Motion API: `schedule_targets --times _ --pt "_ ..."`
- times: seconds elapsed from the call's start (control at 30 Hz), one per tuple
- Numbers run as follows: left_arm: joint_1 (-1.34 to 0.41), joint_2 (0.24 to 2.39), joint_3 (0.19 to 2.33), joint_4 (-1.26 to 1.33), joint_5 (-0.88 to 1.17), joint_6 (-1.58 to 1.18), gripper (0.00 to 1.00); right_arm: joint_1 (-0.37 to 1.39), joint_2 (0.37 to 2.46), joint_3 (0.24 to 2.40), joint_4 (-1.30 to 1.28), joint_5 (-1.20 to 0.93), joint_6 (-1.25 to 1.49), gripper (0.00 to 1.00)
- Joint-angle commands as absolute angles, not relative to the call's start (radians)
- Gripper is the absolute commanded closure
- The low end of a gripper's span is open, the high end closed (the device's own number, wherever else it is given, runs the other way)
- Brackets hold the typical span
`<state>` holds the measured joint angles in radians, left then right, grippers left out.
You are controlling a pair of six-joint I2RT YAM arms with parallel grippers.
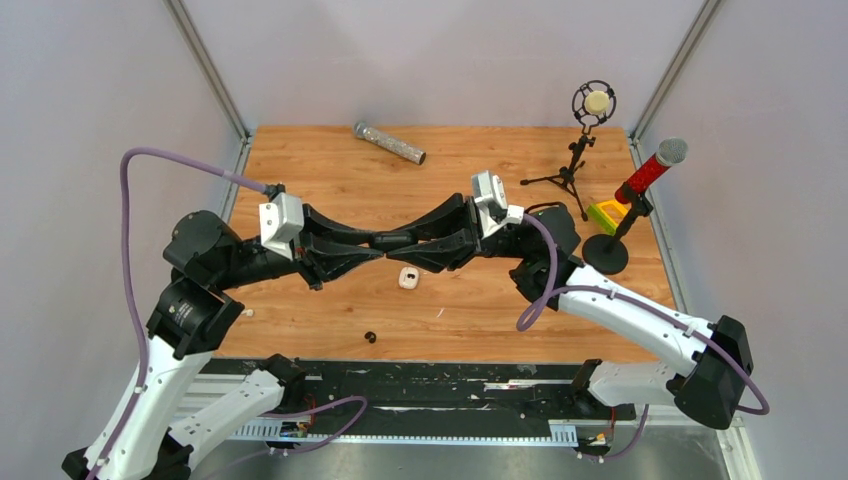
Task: Insert the wireless bluetooth earbuds into the charging case
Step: Pick up the charging case at the center of the board.
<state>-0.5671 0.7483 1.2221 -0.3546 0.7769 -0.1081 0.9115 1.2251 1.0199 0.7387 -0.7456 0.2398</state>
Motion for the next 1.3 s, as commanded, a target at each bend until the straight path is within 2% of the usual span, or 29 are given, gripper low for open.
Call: schedule_targets --times 0.0,0.13,0.2,0.23,0.3,0.33,0.57,0.63,0.67,0.7,0.73,0.83,0.87,0.93,1.03,1.13,1.27 --pt "-0.569 0.745 1.223 -0.328 0.797 -0.129 0.79 0.920 1.235 1.069 0.765 -0.747 0.224 1.00" --pt "-0.569 0.746 1.223 -0.328 0.814 -0.117 0.79 0.921 1.244 1.079 0.752 -0.742 0.215 1.00" --pt "-0.569 0.745 1.223 -0.328 0.821 -0.107 0.74 0.921 1.248 1.084 0.743 -0.734 0.208 1.00" --pt "-0.569 0.745 1.223 -0.328 0.824 -0.107 0.66 0.920 1.251 1.084 0.743 -0.730 0.205 1.00" --pt "-0.568 0.744 1.221 -0.328 0.832 -0.112 0.59 0.920 1.257 1.087 0.744 -0.725 0.204 1.00" --pt "-0.569 0.743 1.220 -0.327 0.834 -0.114 0.59 0.921 1.263 1.091 0.746 -0.727 0.205 1.00" --pt "-0.569 0.741 1.222 -0.325 0.844 -0.108 0.70 0.922 1.286 1.111 0.755 -0.743 0.214 1.00" --pt "-0.569 0.740 1.222 -0.331 0.848 -0.097 0.85 0.922 1.292 1.113 0.750 -0.741 0.211 1.00" --pt "-0.569 0.739 1.221 -0.332 0.847 -0.094 0.97 0.922 1.293 1.115 0.745 -0.741 0.209 1.00" --pt "-0.570 0.738 1.220 -0.332 0.842 -0.088 0.99 0.923 1.294 1.115 0.740 -0.741 0.208 1.00" --pt "-0.569 0.736 1.220 -0.331 0.842 -0.082 1.00 0.922 1.294 1.116 0.734 -0.740 0.205 0.95" --pt "-0.568 0.731 1.224 -0.327 0.814 -0.060 1.00 0.922 1.289 1.112 0.719 -0.738 0.191 0.50" --pt "-0.569 0.729 1.228 -0.328 0.807 -0.055 1.00 0.921 1.284 1.109 0.713 -0.738 0.184 0.40" --pt "-0.568 0.727 1.235 -0.340 0.796 -0.036 1.00 0.920 1.268 1.100 0.696 -0.728 0.166 0.27" --pt "-0.568 0.720 1.242 -0.384 0.793 0.007 1.00 0.919 1.233 1.089 0.636 -0.703 0.122 0.19" --pt "-0.568 0.715 1.244 -0.439 0.765 0.073 1.00 0.917 1.193 1.102 0.514 -0.724 0.058 0.17" --pt "-0.568 0.716 1.259 -0.532 0.728 0.249 1.00 0.917 1.176 1.189 0.208 -0.819 -0.083 0.17"
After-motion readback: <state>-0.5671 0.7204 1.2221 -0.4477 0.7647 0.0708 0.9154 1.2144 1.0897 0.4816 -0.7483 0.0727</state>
